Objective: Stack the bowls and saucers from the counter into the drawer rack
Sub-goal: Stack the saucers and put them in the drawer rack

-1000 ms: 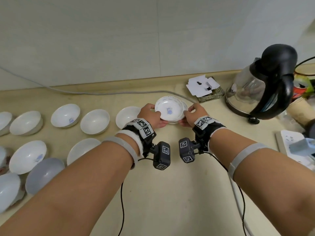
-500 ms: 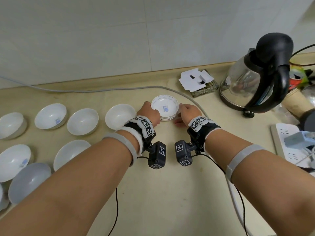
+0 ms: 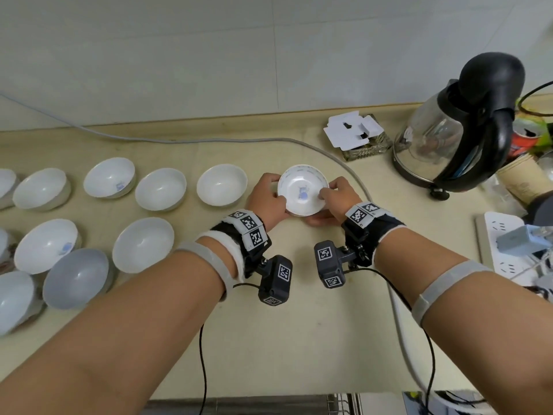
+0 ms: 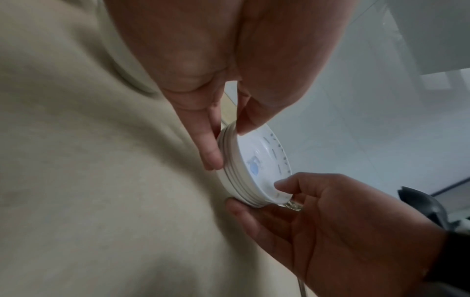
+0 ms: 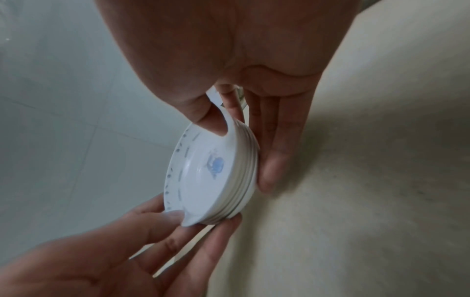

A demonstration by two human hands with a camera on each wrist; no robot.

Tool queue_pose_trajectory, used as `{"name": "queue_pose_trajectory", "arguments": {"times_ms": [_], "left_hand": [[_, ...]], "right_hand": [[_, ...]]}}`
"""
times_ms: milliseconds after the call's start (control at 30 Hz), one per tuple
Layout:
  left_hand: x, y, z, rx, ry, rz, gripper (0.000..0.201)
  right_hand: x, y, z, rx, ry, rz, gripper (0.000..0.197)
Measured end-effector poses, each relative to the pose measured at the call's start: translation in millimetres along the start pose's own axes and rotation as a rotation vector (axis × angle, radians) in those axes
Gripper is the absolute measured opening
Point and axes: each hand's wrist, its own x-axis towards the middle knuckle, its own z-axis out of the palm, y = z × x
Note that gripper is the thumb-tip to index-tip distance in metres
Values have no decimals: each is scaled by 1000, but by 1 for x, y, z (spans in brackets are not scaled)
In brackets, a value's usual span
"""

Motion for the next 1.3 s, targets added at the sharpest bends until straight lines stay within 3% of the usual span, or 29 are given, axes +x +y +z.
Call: {"name": "queue_pose_trajectory", "arguments": {"times_ms": [200,433,600,700,800,900,1100,1300], "left_hand": [[-81,-15,-26,-120,-19,-24,48],[-177,-48,-51,-268,-55,-59,41],[-250,-111,-75,-336,-152,-206,37],[-294,-167,-86,-175,-267,-262,34],[-326,-229,-94,160,-347,-208,24],[-356,-277,-98,478,-427,-240,35],[-379,-308,-89,687,-234,-179,31],[-390,-323,-69,707,-114,-237,32]], "right_hand": [[-46,11,8,-29,-257,45,37],[-123,43,23,5,-337,37,35],[-188,83,36,-8,-412,40,39],[-224,111,45,-18,-465,59,39],[-250,139,55,-55,-528,87,35],[-265,164,63,-124,-593,170,32],[-257,217,69,-295,-563,325,34],[-215,264,63,-431,-491,437,31]]}}
